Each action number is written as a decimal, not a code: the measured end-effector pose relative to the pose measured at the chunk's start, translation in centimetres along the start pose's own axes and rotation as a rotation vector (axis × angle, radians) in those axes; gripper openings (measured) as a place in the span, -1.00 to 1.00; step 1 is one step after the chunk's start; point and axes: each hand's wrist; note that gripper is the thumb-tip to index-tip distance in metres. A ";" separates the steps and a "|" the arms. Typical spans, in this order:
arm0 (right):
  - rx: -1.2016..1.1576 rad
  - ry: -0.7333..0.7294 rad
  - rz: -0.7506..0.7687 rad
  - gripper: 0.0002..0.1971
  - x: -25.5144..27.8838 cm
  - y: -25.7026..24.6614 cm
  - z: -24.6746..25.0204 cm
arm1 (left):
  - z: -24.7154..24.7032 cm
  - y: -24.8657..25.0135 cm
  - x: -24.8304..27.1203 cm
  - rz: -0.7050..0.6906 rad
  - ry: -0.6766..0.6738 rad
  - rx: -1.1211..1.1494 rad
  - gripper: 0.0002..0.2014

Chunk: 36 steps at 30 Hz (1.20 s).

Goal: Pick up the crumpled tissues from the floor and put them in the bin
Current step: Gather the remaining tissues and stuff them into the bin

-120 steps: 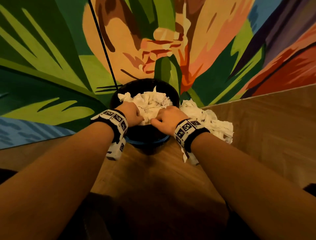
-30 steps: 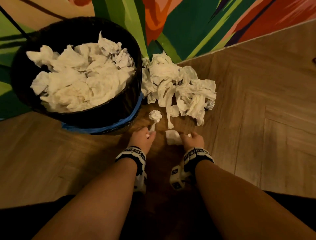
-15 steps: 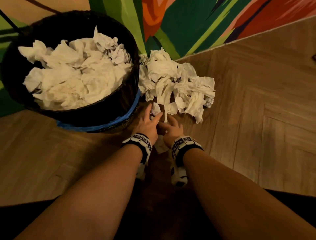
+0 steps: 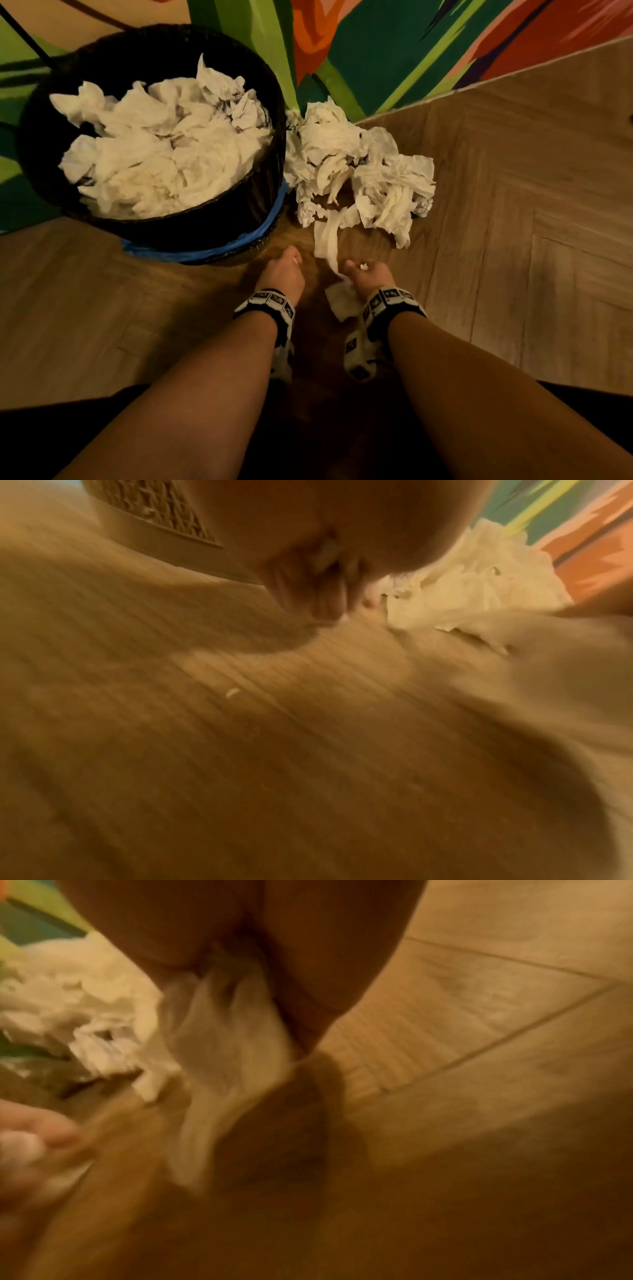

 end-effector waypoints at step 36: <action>0.104 0.092 0.152 -0.72 0.8 2.1 2.6 | 0.4 3.0 -0.5 -0.019 -0.196 -0.042 -0.75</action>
Point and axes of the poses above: each hand's wrist, its own x-axis away from the middle knuckle, its own z-axis out of the back of the hand, y = z × x, and after that the axes turned 3 degrees about z, right-handed
